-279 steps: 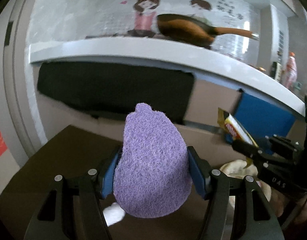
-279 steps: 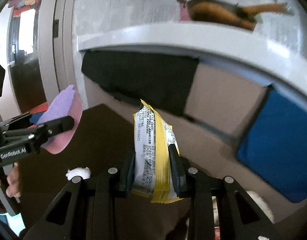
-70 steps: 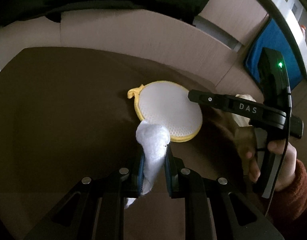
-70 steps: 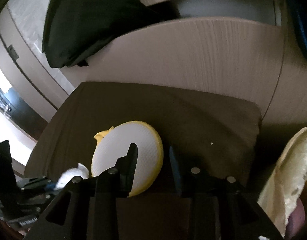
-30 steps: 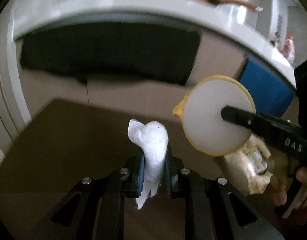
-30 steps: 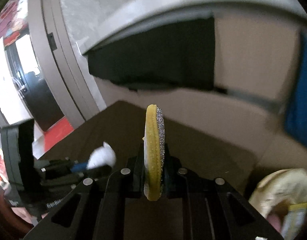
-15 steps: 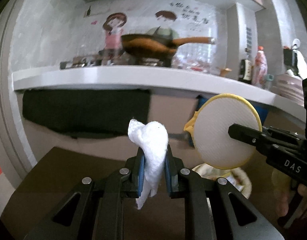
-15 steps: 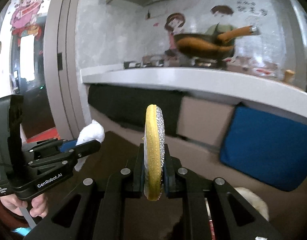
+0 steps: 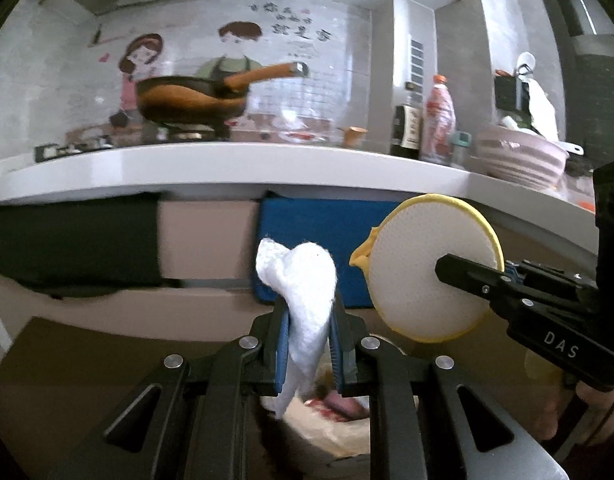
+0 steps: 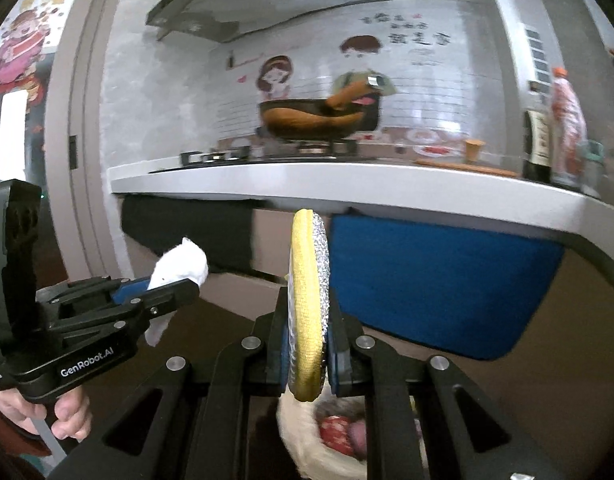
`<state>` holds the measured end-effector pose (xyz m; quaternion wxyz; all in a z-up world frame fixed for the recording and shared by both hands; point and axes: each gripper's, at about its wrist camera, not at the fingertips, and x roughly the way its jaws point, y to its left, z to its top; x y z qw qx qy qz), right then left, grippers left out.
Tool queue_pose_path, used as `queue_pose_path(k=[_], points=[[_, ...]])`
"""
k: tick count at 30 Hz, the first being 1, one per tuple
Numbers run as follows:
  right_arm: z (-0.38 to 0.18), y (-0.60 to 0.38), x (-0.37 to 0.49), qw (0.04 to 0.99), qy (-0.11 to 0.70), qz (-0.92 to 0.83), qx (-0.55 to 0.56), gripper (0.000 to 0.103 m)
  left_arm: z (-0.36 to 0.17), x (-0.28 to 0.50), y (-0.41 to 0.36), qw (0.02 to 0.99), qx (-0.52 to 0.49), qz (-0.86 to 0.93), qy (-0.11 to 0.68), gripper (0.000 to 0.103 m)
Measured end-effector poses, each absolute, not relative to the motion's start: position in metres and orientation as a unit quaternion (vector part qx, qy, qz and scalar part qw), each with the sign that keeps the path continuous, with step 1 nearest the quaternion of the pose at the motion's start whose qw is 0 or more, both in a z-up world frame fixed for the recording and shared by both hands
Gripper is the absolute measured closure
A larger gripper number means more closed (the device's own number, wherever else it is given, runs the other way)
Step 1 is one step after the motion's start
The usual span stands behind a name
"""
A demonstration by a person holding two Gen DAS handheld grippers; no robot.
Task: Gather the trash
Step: 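Lift the tissue and round pad and carry both over the bin, then open both grippers over the bin to drop the tissue and pad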
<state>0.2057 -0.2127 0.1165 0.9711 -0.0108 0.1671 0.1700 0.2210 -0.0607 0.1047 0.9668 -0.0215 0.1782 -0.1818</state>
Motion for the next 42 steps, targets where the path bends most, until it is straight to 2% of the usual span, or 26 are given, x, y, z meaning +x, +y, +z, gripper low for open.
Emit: queue_pose_path(k=[11, 26, 28, 30, 32, 33, 35, 37, 42], points=[[0.072, -0.259, 0.227, 0.969, 0.207, 0.134, 0.021, 0.089, 0.049, 0.263, -0.108, 0.947, -0.028, -0.206, 0.245, 0.085], [-0.058, -0.286, 0.314, 0.929, 0.34, 0.12, 0.083, 0.089, -0.068, 0.362, -0.127, 0.889, -0.078, -0.226, 0.391, 0.085], [-0.073, -0.291, 0.325, 0.923, 0.356, 0.116, 0.09, 0.089, -0.083, 0.374, -0.131, 0.876, -0.088, -0.235, 0.413, 0.082], [-0.088, -0.296, 0.333, 0.914, 0.377, 0.112, 0.101, 0.089, -0.093, 0.381, -0.133, 0.869, -0.093, -0.237, 0.425, 0.074], [-0.101, -0.299, 0.338, 0.905, 0.395, 0.112, 0.108, 0.087, -0.099, 0.384, -0.132, 0.864, -0.105, -0.24, 0.431, 0.055], [-0.106, -0.299, 0.339, 0.902, 0.403, 0.109, 0.11, 0.086, -0.1, 0.386, -0.129, 0.862, -0.115, -0.241, 0.431, 0.051], [-0.11, -0.3, 0.338, 0.9, 0.408, 0.102, 0.112, 0.078, -0.099, 0.388, -0.126, 0.863, -0.125, -0.239, 0.428, 0.04], [-0.11, -0.3, 0.336, 0.902, 0.408, 0.093, 0.107, 0.068, -0.097, 0.39, -0.121, 0.864, -0.129, -0.232, 0.428, 0.04], [-0.091, -0.301, 0.322, 0.915, 0.377, 0.086, 0.111, 0.066, -0.08, 0.377, -0.097, 0.871, -0.148, -0.207, 0.42, 0.04]])
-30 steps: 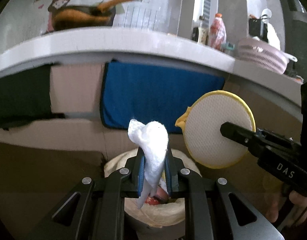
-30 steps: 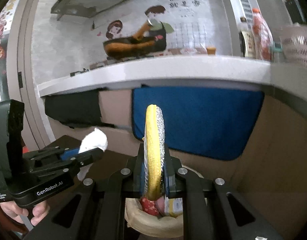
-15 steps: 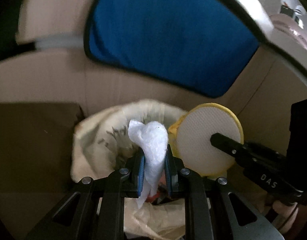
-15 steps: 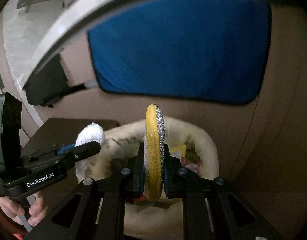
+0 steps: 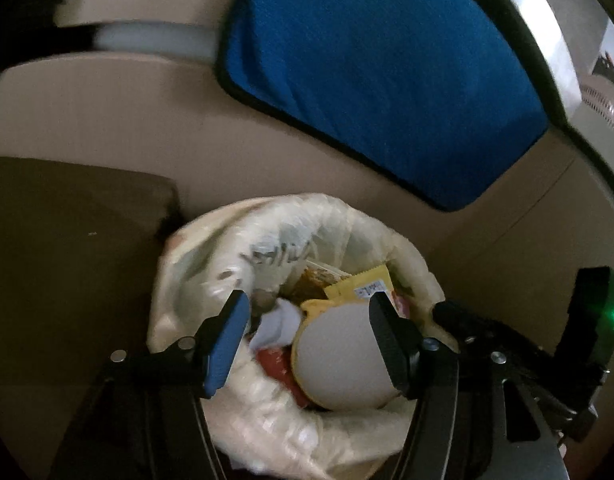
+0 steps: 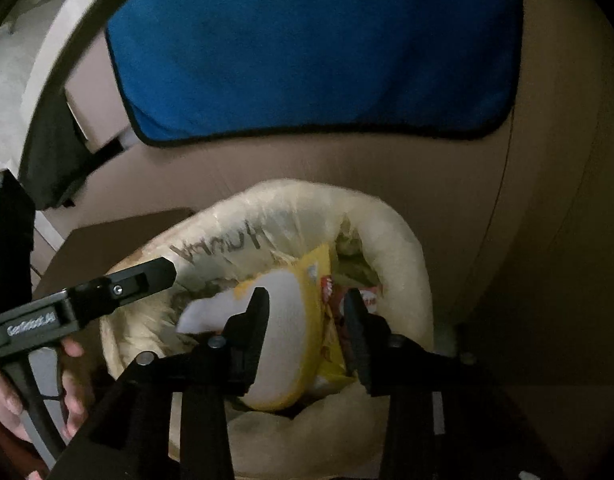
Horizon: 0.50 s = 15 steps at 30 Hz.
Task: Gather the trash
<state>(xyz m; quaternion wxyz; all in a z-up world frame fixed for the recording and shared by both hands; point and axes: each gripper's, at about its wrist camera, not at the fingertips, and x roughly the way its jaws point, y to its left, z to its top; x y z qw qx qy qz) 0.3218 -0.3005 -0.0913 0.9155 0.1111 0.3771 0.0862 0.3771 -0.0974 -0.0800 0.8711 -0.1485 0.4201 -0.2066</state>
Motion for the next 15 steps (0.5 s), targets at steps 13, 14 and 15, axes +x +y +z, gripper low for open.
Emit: queue_pose_path(k=[13, 14, 15], points=[[-0.019, -0.231, 0.17, 0.954, 0.288, 0.084, 0.011, 0.055, -0.006, 0.168, -0.04, 0.949, -0.014, -0.094, 0.299, 0.04], [-0.018, -0.224, 0.158, 0.955, 0.286, 0.081, 0.0, 0.055, -0.005, 0.154, -0.036, 0.951, -0.01, -0.089, 0.297, 0.04], [-0.015, -0.218, 0.144, 0.956, 0.283, 0.078, -0.008, 0.055, -0.003, 0.141, -0.033, 0.952, -0.006, -0.083, 0.294, 0.04]])
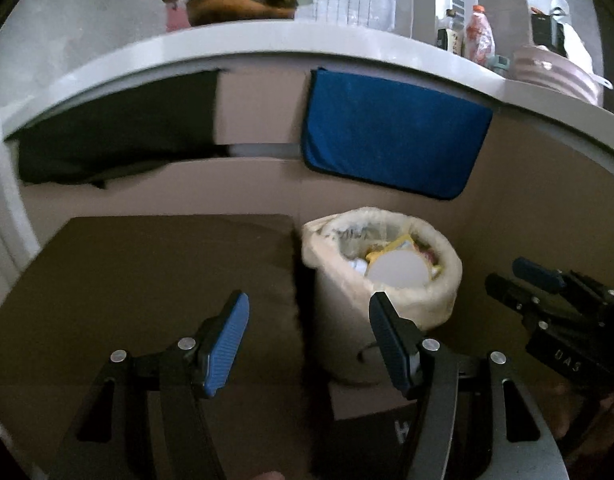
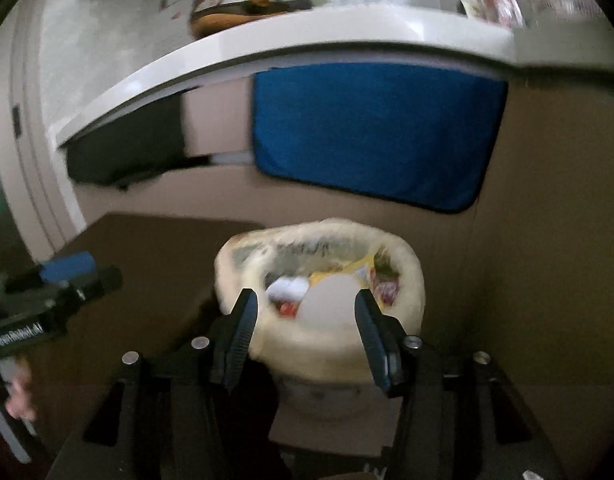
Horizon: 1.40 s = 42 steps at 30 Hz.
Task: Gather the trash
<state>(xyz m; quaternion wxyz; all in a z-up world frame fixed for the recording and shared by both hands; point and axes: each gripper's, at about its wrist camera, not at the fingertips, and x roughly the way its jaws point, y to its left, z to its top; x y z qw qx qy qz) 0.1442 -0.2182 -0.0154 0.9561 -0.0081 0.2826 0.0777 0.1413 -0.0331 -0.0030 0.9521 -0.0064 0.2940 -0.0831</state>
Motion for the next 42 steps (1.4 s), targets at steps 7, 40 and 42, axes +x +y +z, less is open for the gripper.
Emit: queue_pose_path(k=[7, 40, 42], points=[[-0.014, -0.181, 0.061, 0.957, 0.278, 0.083, 0.009, 0.055, 0.003, 0.07, -0.014, 0.958, -0.002, -0.06, 0.279, 0.04], [0.0, -0.149, 0.005, 0.964, 0.253, 0.078, 0.014, 0.055, 0.026, 0.002, 0.028, 0.972, -0.011, 0.002, 0.234, 0.04], [0.001, -0.147, 0.004, 0.965, 0.251, 0.076, 0.013, 0.055, 0.027, 0.002, 0.028, 0.972, -0.011, 0.004, 0.233, 0.04]])
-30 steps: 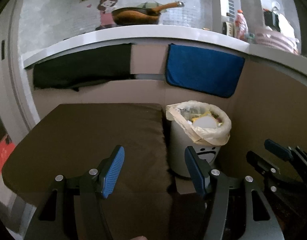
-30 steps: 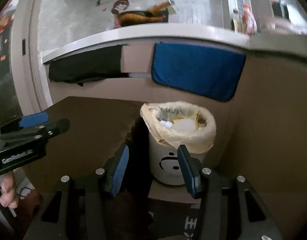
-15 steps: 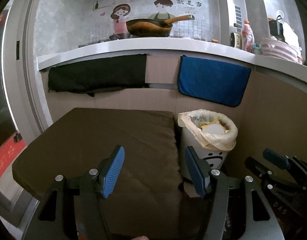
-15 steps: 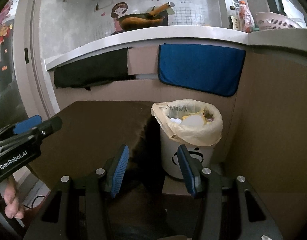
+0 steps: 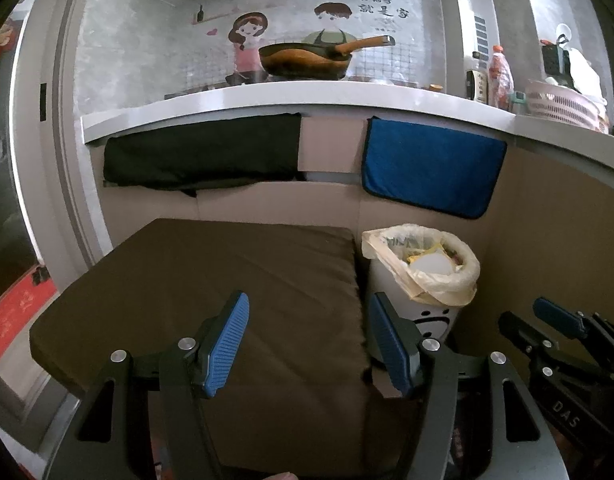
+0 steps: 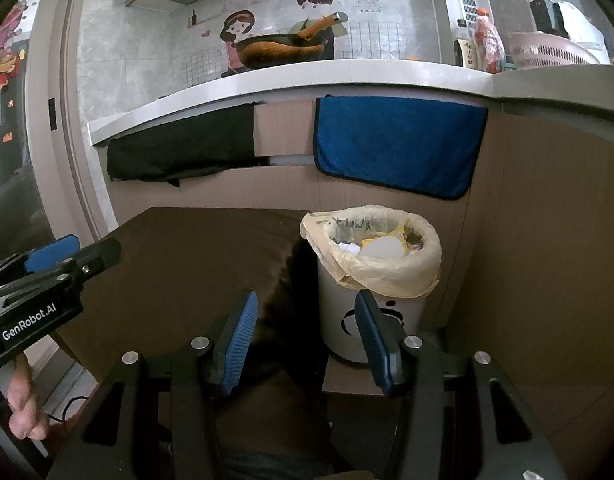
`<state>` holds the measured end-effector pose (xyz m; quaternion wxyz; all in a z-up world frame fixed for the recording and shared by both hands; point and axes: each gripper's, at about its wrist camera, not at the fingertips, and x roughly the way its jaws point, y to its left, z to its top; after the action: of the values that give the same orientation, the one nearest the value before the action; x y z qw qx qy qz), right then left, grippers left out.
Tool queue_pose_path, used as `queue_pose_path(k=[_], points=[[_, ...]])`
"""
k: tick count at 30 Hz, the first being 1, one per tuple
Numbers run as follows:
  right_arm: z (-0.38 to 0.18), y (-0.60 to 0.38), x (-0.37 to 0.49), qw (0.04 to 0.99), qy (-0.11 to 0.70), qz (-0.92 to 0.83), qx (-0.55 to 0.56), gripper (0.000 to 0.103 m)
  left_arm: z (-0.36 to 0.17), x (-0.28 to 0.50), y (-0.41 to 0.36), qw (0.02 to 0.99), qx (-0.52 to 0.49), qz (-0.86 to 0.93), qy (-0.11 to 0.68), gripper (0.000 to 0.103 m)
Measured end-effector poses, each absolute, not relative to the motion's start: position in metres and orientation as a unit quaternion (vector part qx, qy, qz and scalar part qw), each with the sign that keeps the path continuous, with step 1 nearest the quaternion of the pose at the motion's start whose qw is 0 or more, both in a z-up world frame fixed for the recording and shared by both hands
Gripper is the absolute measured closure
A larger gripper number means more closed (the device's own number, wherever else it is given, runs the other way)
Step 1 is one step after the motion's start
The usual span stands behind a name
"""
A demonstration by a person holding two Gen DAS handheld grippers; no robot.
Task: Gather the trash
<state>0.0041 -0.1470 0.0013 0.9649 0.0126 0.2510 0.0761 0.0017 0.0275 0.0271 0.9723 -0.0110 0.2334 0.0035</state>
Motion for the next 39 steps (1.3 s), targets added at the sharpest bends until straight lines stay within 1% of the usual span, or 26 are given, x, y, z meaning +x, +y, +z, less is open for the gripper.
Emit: queue_pose_path(k=[39], points=[[0.009, -0.153, 0.002, 0.968, 0.239, 0.077, 0.016, 0.055, 0.031, -0.001, 0.023, 0.974, -0.011, -0.001, 0.225, 0.04]])
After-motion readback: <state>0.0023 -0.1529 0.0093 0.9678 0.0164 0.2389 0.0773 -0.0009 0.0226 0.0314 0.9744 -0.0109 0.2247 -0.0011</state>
